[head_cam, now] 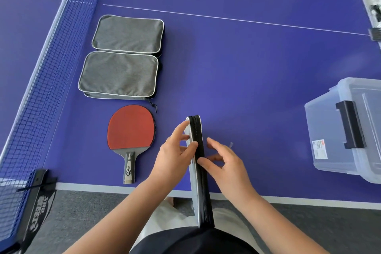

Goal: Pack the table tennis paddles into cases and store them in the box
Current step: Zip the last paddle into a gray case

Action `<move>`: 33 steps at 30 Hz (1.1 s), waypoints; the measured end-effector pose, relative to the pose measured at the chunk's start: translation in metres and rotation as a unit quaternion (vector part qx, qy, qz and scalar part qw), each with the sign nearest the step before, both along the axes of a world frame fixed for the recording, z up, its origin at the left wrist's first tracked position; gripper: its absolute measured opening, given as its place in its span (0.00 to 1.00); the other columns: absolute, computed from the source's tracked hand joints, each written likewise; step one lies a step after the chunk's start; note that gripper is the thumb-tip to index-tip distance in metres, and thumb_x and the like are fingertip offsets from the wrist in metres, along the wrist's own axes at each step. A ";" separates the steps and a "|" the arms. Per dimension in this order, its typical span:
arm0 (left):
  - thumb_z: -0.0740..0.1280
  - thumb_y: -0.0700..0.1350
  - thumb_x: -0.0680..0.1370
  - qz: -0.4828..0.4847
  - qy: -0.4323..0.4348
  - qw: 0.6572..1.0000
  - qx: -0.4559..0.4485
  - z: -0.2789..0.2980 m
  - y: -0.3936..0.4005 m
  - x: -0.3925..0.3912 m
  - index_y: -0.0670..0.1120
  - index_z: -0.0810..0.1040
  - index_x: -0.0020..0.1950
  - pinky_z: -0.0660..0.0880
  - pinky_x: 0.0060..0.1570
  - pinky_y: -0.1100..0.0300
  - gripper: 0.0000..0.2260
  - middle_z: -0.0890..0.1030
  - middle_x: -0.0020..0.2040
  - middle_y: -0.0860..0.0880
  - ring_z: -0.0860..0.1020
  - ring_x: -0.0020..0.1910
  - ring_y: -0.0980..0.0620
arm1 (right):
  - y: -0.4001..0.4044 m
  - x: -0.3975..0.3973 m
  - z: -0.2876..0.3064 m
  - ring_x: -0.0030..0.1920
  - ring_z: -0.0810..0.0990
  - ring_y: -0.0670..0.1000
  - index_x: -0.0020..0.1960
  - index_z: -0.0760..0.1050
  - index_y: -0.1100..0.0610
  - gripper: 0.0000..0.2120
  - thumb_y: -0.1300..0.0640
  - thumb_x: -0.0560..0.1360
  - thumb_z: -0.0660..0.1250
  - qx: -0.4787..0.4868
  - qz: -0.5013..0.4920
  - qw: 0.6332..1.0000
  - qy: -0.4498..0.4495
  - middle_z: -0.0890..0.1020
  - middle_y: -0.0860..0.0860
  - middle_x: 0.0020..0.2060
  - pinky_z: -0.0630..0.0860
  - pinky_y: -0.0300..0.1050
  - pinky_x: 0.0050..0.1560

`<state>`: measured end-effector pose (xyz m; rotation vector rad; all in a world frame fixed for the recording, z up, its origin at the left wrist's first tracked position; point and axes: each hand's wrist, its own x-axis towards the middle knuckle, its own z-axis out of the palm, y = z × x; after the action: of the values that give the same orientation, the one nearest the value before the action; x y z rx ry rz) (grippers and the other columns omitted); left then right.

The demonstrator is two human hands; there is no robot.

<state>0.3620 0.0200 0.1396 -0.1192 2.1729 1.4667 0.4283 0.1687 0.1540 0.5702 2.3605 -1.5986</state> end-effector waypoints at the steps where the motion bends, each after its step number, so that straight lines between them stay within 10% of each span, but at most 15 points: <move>1: 0.66 0.49 0.79 -0.011 0.012 1.000 -0.005 0.000 -0.001 0.000 0.71 0.64 0.70 0.82 0.48 0.49 0.25 0.77 0.59 0.56 0.83 0.44 0.56 | 0.000 0.000 -0.001 0.51 0.78 0.37 0.71 0.69 0.46 0.27 0.50 0.75 0.71 0.001 -0.002 1.000 0.001 0.75 0.35 0.59 0.70 0.24 0.49; 13: 0.66 0.48 0.79 -0.072 0.070 0.991 -0.094 0.005 -0.012 0.009 0.64 0.69 0.68 0.75 0.48 0.65 0.20 0.73 0.60 0.60 0.79 0.49 0.64 | 0.020 0.004 -0.009 0.56 0.75 0.39 0.70 0.69 0.43 0.24 0.58 0.76 0.68 0.119 0.027 0.992 0.020 0.72 0.29 0.55 0.72 0.29 0.52; 19: 0.68 0.37 0.76 -0.094 0.115 0.977 -0.155 -0.017 -0.042 0.003 0.57 0.69 0.73 0.67 0.54 0.69 0.28 0.74 0.62 0.59 0.73 0.52 0.60 | 0.048 0.013 -0.033 0.57 0.76 0.45 0.71 0.69 0.53 0.24 0.66 0.77 0.64 0.277 0.029 0.959 0.053 0.75 0.46 0.64 0.73 0.36 0.47; 28: 0.68 0.36 0.76 -0.092 0.118 0.966 -0.209 -0.078 -0.055 -0.044 0.51 0.67 0.74 0.69 0.61 0.57 0.28 0.73 0.67 0.46 0.73 0.64 0.46 | 0.098 0.004 -0.083 0.61 0.75 0.54 0.76 0.63 0.53 0.26 0.63 0.80 0.62 0.303 -0.063 0.950 -0.050 0.69 0.50 0.71 0.71 0.46 0.51; 33: 0.71 0.32 0.70 -0.107 0.222 0.929 -0.276 -0.100 -0.047 -0.030 0.45 0.68 0.75 0.63 0.72 0.41 0.33 0.58 0.77 0.35 0.57 0.77 0.36 | 0.102 0.008 -0.107 0.73 0.63 0.57 0.76 0.62 0.54 0.29 0.59 0.78 0.67 0.332 -0.023 0.939 -0.086 0.61 0.55 0.76 0.69 0.54 0.66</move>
<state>0.3320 -0.0270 0.0397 0.2788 2.8116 0.7757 0.4367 0.2711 0.0472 0.8491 2.7282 -0.6814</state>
